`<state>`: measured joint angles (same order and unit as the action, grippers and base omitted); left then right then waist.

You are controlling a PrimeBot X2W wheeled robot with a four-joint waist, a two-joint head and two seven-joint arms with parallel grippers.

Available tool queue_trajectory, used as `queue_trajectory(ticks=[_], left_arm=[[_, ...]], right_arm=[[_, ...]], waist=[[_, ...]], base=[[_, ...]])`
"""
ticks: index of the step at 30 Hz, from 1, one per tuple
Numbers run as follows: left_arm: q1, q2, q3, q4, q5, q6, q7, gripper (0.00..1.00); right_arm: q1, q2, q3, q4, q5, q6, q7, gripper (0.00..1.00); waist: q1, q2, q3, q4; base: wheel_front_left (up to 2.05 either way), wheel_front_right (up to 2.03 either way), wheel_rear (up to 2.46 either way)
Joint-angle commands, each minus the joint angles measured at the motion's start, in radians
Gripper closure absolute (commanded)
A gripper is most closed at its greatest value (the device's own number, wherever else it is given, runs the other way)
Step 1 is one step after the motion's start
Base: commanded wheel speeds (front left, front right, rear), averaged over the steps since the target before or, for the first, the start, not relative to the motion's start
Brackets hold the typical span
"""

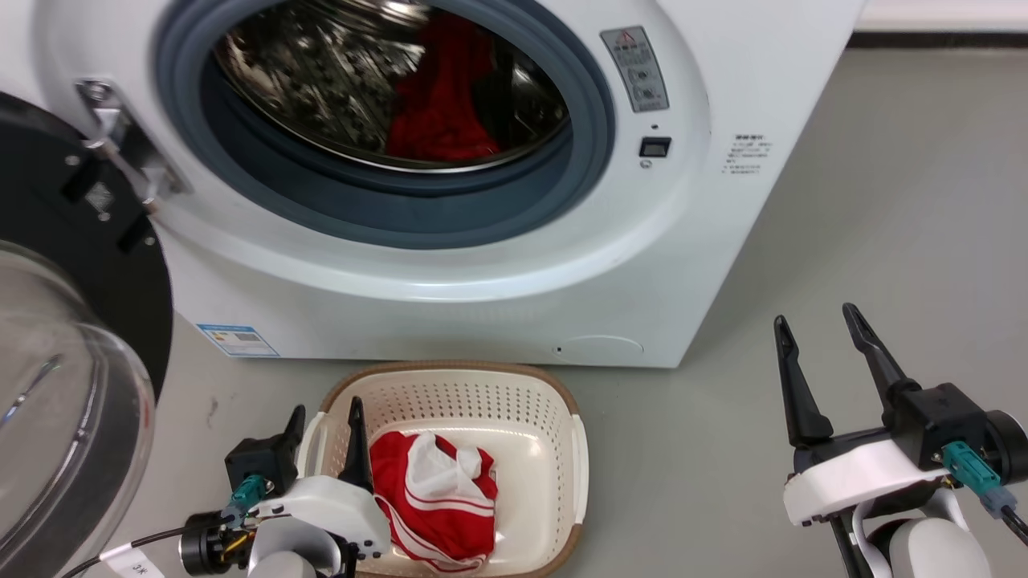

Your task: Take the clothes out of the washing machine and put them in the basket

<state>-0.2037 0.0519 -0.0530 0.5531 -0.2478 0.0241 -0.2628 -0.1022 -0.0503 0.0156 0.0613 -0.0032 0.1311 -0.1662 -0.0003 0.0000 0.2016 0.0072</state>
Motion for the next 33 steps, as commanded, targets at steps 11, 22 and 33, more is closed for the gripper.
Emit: queue_trajectory(ticks=[11,22,33], left_arm=[[-0.01,-0.002,-0.037,-0.252,0.045,0.006,-0.003,0.0],[-0.162,-0.002,-0.026,-0.263,0.062,-0.019,-0.003,0.0],[-0.427,0.003,0.005,-0.163,0.094,-0.058,-0.003,0.0]], right_arm=[[0.061,0.0,-0.042,-0.075,-0.011,-0.001,0.04,0.0],[0.02,0.0,-0.084,-0.151,-0.012,-0.001,0.058,0.0],[-0.109,0.0,-0.058,-0.19,0.019,-0.001,0.027,0.0]], waist=[[0.0003,0.0,-0.071,0.051],[0.0003,0.0,0.055,0.047],[0.0003,0.0,0.295,-0.004]], base=[[0.0,0.0,0.0],[0.0,0.0,0.0],[0.0,0.0,0.0]])
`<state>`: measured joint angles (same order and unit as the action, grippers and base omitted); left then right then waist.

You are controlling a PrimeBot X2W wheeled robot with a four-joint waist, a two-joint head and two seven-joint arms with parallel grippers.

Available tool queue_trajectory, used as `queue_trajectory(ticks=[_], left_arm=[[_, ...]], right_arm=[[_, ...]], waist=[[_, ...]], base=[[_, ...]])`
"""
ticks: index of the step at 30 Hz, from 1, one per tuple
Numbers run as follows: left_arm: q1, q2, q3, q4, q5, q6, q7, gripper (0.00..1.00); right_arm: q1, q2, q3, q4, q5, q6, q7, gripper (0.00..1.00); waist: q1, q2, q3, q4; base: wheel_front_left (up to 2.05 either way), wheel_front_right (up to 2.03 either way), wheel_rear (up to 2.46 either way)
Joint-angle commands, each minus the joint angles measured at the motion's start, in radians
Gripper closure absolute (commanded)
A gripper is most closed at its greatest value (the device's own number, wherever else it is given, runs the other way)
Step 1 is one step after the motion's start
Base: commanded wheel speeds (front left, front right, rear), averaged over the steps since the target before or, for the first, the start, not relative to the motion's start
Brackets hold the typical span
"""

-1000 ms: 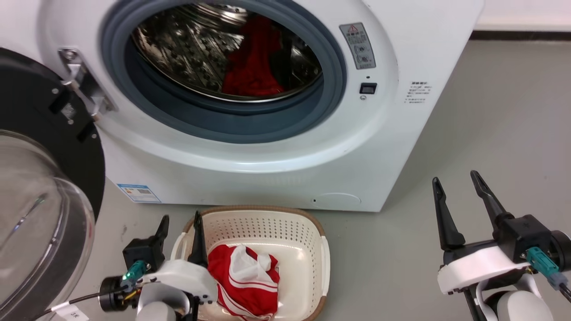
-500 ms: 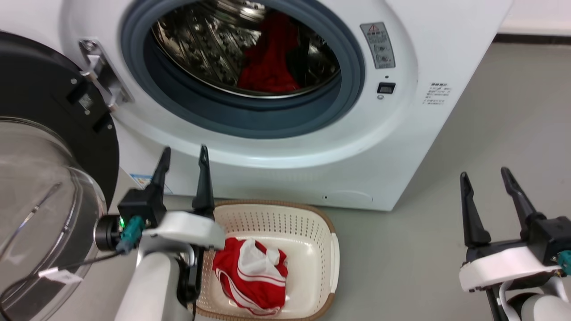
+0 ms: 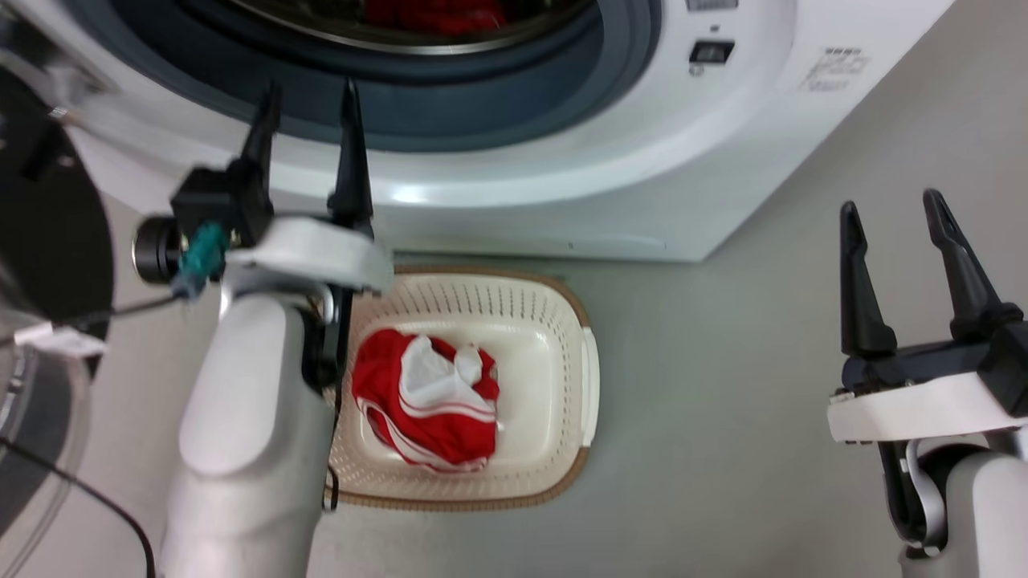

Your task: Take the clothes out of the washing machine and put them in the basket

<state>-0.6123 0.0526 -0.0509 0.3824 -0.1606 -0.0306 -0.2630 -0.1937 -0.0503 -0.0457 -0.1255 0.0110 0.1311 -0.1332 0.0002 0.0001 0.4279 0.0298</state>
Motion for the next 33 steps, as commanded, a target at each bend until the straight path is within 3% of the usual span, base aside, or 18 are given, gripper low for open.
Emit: queue_trajectory(ticks=[1,10,16,22,28,33], left_arm=[[-0.047,0.006,0.003,0.024,0.012,-0.006,-0.003,0.0],[-0.347,0.055,0.003,0.217,0.03,-0.03,0.004,0.0],[-0.549,0.111,0.001,0.373,0.037,-0.033,0.106,0.0],[-0.722,0.193,0.0,0.519,0.043,-0.038,0.294,0.0],[-0.87,0.274,-0.017,0.638,0.051,-0.055,0.548,0.0],[-0.959,0.32,-0.007,0.696,0.041,-0.031,0.728,0.0]], right_arm=[[-0.025,0.0,0.009,-0.001,0.005,-0.001,-0.01,0.0],[-0.072,0.0,0.064,0.02,0.034,-0.001,-0.043,0.0],[-0.093,0.001,0.108,0.066,0.073,-0.001,-0.075,0.0],[-0.103,0.001,0.149,0.108,0.116,-0.001,-0.104,0.0],[-0.109,0.001,0.192,0.142,0.154,-0.001,-0.122,0.0],[-0.118,0.001,0.234,0.163,0.192,-0.001,-0.13,0.0]], waist=[[-0.0002,-0.0001,0.086,-0.032],[-0.0002,-0.0001,0.219,-0.105],[-0.0002,-0.0001,0.26,-0.175],[-0.0002,-0.0001,0.285,-0.252],[-0.0002,-0.0001,0.315,-0.324],[-0.0002,-0.0001,0.349,-0.383]], base=[[0.0,0.0,0.0],[0.0,0.0,0.0],[0.0,0.0,0.0],[0.0,0.0,0.0],[0.0,0.0,0.0],[0.0,0.0,0.0]])
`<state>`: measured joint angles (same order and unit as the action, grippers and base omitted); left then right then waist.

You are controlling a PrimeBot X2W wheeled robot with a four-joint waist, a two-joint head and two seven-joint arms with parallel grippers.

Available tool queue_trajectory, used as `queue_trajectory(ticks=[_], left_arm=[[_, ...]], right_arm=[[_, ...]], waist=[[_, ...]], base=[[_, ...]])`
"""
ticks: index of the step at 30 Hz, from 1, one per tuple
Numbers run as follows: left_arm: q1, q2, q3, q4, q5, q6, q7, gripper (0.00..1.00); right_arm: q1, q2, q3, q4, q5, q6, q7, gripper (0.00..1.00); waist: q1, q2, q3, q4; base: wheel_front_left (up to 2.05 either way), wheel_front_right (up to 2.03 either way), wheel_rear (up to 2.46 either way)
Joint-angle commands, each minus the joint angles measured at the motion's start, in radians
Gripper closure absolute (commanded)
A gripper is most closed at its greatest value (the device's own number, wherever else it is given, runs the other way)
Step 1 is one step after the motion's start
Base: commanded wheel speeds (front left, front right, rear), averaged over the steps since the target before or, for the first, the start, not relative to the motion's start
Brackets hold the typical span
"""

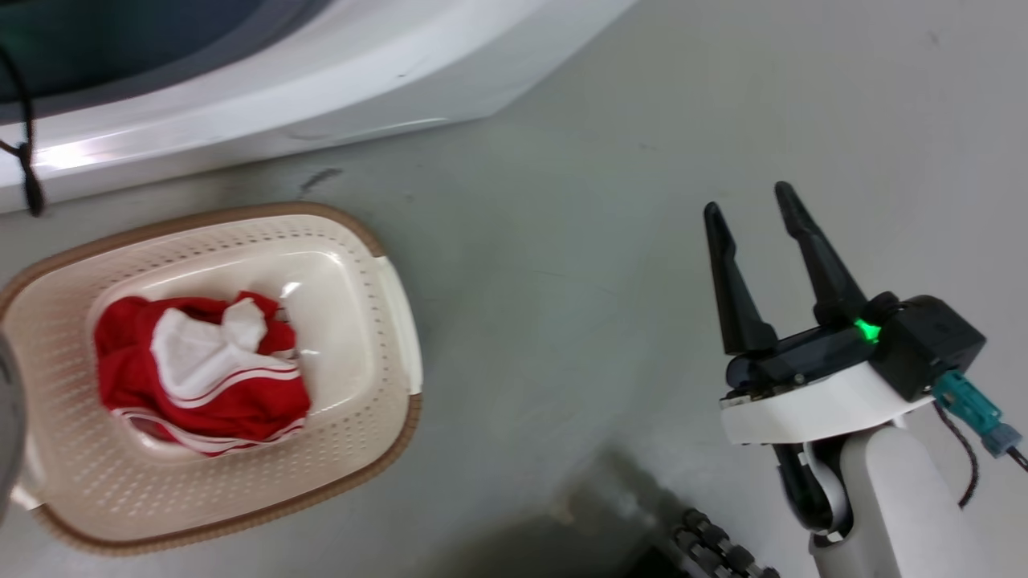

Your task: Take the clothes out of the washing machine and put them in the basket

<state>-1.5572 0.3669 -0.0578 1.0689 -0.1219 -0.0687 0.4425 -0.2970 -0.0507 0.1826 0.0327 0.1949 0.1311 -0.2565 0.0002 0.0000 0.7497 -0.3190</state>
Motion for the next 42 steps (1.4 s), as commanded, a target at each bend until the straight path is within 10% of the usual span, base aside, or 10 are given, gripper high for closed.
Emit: queue_trajectory(ticks=[1,13,14,16,28,42], left_arm=[[-0.025,0.016,0.001,0.018,0.001,0.013,0.054,0.0],[-0.029,0.082,-0.018,0.026,0.004,0.042,0.304,0.02],[-0.023,0.082,-0.017,0.025,-0.001,0.047,0.325,0.56],[-0.011,0.086,-0.014,0.005,-0.002,0.062,0.339,1.0],[0.071,0.135,-0.043,-0.238,0.034,0.123,0.171,1.0],[0.352,0.072,-0.049,-0.269,-0.01,0.122,-0.366,1.0]], right_arm=[[-0.014,0.001,0.015,0.009,0.017,-0.001,-0.007,0.0],[0.006,0.001,0.081,0.008,0.077,-0.001,-0.009,0.0],[0.005,0.001,0.083,0.009,0.079,-0.001,-0.009,0.0],[-0.001,0.001,0.087,0.007,0.087,-0.001,-0.009,0.0],[-0.014,0.001,0.091,0.014,0.093,-0.001,-0.009,0.0],[0.035,0.0,0.019,0.07,0.012,-0.001,-0.009,0.0]], waist=[[-0.0002,0.0,0.033,-0.046],[-0.0002,0.0,0.071,-0.121],[-0.0002,0.0,0.072,-0.123],[-0.0002,0.0,0.072,-0.126],[-0.0002,0.0,0.041,-0.123],[-0.0002,0.0,-0.221,-0.025]], base=[[0.0,0.0,0.0],[0.0,0.0,0.0],[0.0,0.0,0.0],[0.0,0.0,0.0],[0.0,0.0,0.0],[0.0,0.0,0.0]])
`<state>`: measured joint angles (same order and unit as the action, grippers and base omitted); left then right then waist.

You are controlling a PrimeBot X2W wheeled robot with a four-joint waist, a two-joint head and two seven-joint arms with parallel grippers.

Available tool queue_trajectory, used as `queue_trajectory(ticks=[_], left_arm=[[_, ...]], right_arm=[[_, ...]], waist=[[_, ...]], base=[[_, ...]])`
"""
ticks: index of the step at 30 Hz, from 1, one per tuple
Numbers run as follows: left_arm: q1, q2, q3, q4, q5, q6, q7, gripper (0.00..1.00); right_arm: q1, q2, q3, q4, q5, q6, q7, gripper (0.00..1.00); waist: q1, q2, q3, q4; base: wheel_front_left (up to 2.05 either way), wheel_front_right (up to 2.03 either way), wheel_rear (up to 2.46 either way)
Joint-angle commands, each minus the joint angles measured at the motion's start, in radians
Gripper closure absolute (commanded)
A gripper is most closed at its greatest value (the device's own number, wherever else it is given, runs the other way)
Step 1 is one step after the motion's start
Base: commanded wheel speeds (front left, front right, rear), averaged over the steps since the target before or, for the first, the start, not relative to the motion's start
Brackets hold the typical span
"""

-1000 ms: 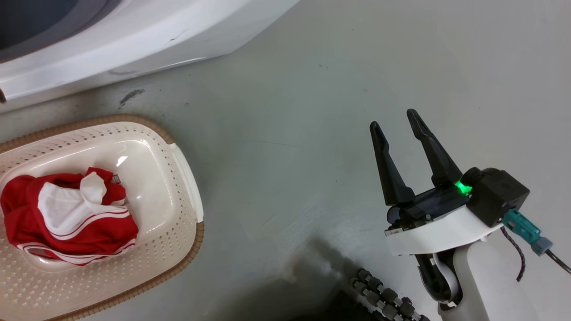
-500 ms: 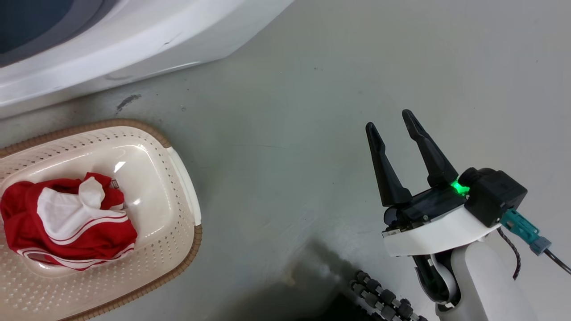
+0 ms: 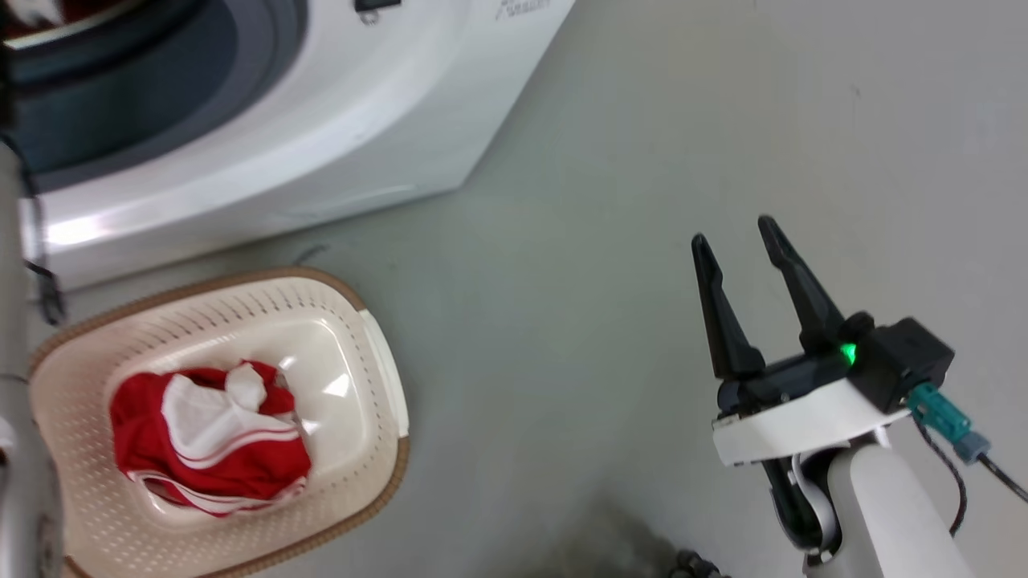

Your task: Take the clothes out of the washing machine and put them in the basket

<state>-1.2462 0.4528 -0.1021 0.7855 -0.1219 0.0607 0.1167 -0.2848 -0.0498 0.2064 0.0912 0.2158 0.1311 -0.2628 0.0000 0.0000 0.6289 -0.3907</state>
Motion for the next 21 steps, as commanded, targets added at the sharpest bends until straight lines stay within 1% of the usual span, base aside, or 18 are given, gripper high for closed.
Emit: queue_trajectory(ticks=[1,3,4,7,11,13,17,21], left_arm=[[0.062,-0.022,-0.007,0.025,-0.015,-0.014,-0.064,1.0],[0.103,-0.036,-0.007,0.044,-0.024,-0.018,-0.121,1.0],[0.103,-0.036,-0.007,0.044,-0.024,-0.018,-0.121,1.0],[0.184,-0.069,0.001,0.078,-0.052,-0.027,-0.195,1.0],[0.28,-0.111,0.018,0.088,-0.093,-0.031,-0.27,1.0],[0.332,-0.131,0.024,0.079,-0.109,-0.031,-0.299,1.0],[0.423,-0.161,0.037,0.038,-0.146,-0.045,-0.336,1.0],[0.509,-0.174,0.043,-0.036,-0.166,-0.06,-0.355,1.0]], right_arm=[[0.033,-0.001,-0.009,0.018,-0.017,-0.001,-0.003,0.0],[0.052,-0.001,-0.019,0.03,-0.032,-0.001,-0.002,0.0],[0.052,-0.001,-0.019,0.03,-0.032,-0.001,-0.002,0.0],[0.088,-0.001,-0.036,0.045,-0.05,-0.001,0.007,0.0],[0.134,-0.001,-0.063,0.039,-0.065,-0.001,0.034,0.0],[0.157,-0.001,-0.074,0.03,-0.075,-0.001,0.046,0.0],[0.197,-0.001,-0.091,0.009,-0.086,-0.001,0.073,0.0],[0.234,-0.001,-0.101,-0.013,-0.093,-0.001,0.096,0.0]], waist=[[0.0,0.0,-0.125,0.055],[0.0,0.0,-0.178,0.069],[0.0,0.0,-0.178,0.069],[0.0,0.0,-0.261,0.089],[0.0,0.0,-0.349,0.114],[0.0,0.0,-0.386,0.127],[0.0,0.0,-0.446,0.153],[0.0,0.0,-0.498,0.181]], base=[[0.0,0.0,0.0],[0.0,0.0,0.0],[0.0,0.0,0.0],[0.0,0.0,0.0],[0.0,0.0,0.0],[0.0,0.0,0.0],[0.0,0.0,0.0],[0.0,0.0,0.0]])
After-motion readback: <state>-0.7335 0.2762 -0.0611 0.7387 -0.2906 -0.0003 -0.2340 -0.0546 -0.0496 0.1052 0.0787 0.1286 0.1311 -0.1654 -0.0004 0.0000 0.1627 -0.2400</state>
